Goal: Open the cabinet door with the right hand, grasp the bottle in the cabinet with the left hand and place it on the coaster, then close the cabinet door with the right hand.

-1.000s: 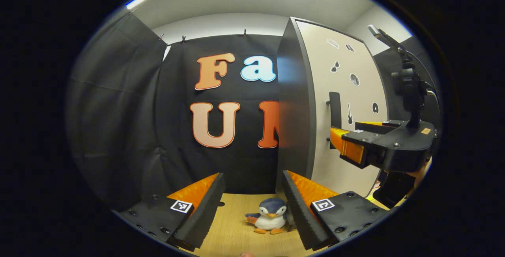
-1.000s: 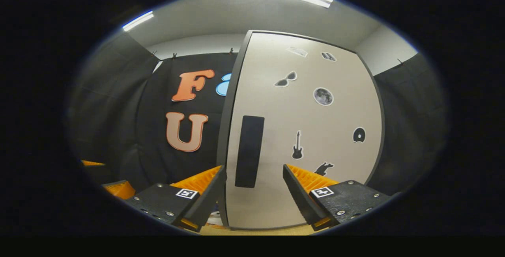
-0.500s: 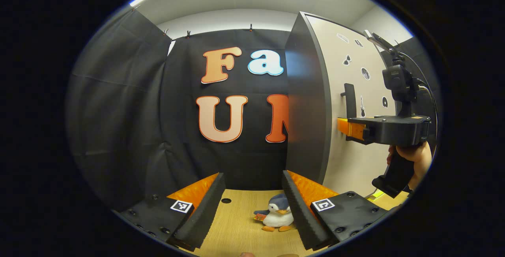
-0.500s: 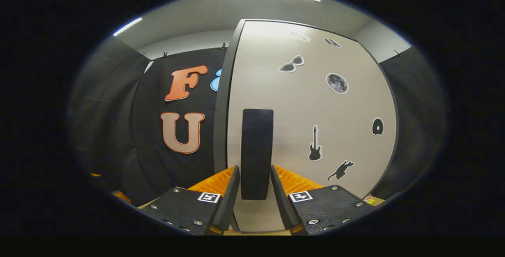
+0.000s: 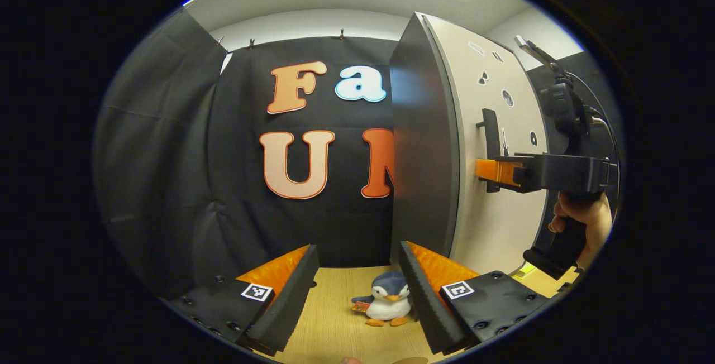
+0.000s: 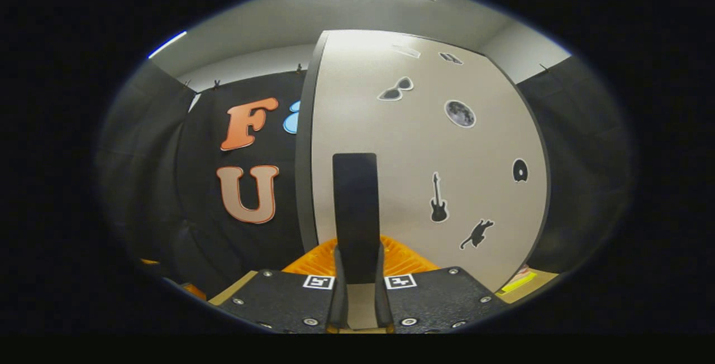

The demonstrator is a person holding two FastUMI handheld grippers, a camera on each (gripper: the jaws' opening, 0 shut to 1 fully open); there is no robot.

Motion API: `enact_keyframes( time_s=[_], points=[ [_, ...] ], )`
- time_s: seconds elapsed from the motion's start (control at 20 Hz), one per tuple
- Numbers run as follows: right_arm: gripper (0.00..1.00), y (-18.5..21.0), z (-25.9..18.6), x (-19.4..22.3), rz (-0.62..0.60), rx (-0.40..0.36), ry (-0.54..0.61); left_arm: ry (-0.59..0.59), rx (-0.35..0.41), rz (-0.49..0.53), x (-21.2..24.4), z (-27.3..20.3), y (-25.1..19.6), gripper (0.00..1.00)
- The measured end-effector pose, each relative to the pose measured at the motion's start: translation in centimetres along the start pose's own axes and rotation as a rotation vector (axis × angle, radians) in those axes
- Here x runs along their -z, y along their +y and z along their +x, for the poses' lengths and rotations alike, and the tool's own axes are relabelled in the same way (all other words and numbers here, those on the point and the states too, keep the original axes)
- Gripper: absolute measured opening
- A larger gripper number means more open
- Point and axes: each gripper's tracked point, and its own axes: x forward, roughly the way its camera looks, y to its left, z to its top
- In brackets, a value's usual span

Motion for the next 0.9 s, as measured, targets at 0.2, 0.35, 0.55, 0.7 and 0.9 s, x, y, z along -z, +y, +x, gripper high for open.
enact_keyframes(
  time_s=[0.2,0.35,0.55,0.7,0.9],
  points=[
    [0.16,-0.5,-2.5,-0.9,-0.003,-0.004,-0.026,-0.004,0.027,-0.023,-0.4,0.7,-1.7,0.94],
    [0.16,-1.2,-4.4,-1.1,-0.016,-0.034,-0.033,-0.02,0.017,-0.051,-1.0,-0.5,-3.2,0.94],
    [0.16,-4.5,-10.7,-1.8,0.006,-0.085,-0.042,-0.035,-0.055,-0.032,-0.8,-4.9,-5.4,0.95],
    [0.16,-7.2,-14.3,-2.1,0.02,-0.104,-0.041,-0.04,-0.075,-0.026,-1.3,-6.2,-7.2,0.95],
    [0.16,-11.0,-17.7,-2.6,0.025,-0.114,-0.042,-0.047,-0.08,-0.023,-1.9,-7.3,-10.5,0.94]
  ],
)
